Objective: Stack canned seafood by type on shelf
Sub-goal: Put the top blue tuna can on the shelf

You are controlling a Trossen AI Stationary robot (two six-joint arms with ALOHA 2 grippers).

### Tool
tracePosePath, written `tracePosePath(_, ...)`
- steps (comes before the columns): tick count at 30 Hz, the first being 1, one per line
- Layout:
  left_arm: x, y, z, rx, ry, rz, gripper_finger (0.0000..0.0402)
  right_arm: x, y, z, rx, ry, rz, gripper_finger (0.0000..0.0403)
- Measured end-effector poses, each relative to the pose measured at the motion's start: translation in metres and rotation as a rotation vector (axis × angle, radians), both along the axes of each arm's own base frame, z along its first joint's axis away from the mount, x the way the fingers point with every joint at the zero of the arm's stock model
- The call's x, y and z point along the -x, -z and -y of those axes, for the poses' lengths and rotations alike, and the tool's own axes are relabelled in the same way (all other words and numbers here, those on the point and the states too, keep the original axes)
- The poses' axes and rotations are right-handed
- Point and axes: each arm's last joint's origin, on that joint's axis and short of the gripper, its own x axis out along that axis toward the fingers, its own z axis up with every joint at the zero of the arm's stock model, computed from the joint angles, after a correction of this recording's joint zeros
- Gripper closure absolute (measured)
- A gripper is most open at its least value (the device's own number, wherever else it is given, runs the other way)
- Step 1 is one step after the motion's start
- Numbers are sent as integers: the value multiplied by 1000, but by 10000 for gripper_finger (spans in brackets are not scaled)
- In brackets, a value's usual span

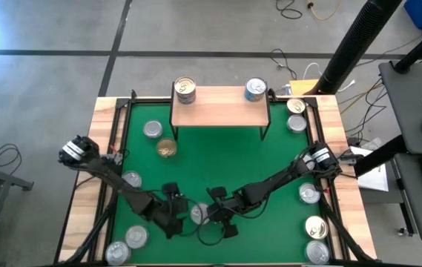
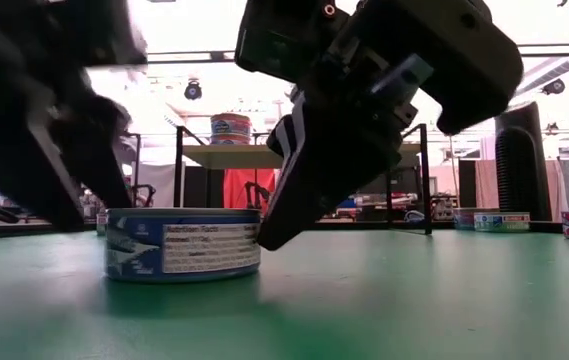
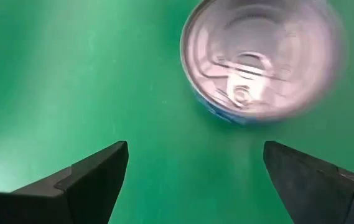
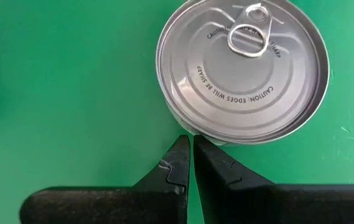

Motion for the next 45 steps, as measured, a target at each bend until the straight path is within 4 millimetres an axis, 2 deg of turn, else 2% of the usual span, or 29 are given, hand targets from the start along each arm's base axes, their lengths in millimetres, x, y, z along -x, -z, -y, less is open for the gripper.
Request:
tracePosePath(4,-11,21,-4,10,28,25,43,-1,-1,-3,-75,10,-9,390)
tracePosePath(8,-21,28,3,15,75,35,43,1,-1,-6,-90,-57,-22,390)
tracePosePath(13,-26,25,19,25,135,37,43,2,0,-4,-62,-101,-21,390)
tracePosePath(22,-19,18,41,85,203,58,43,-4,0,11,18,-16,5,390)
tracePosePath(36,-18,18,40,67,136,77,39,-5,0,14,5,7,-7,390)
tracePosePath(40,-18,18,42,78,129,86,25,0,3,12,-61,25,-88,390)
tracePosePath(45,-17,18,43,109,98,93,4,9,5,-1,-137,31,-172,390)
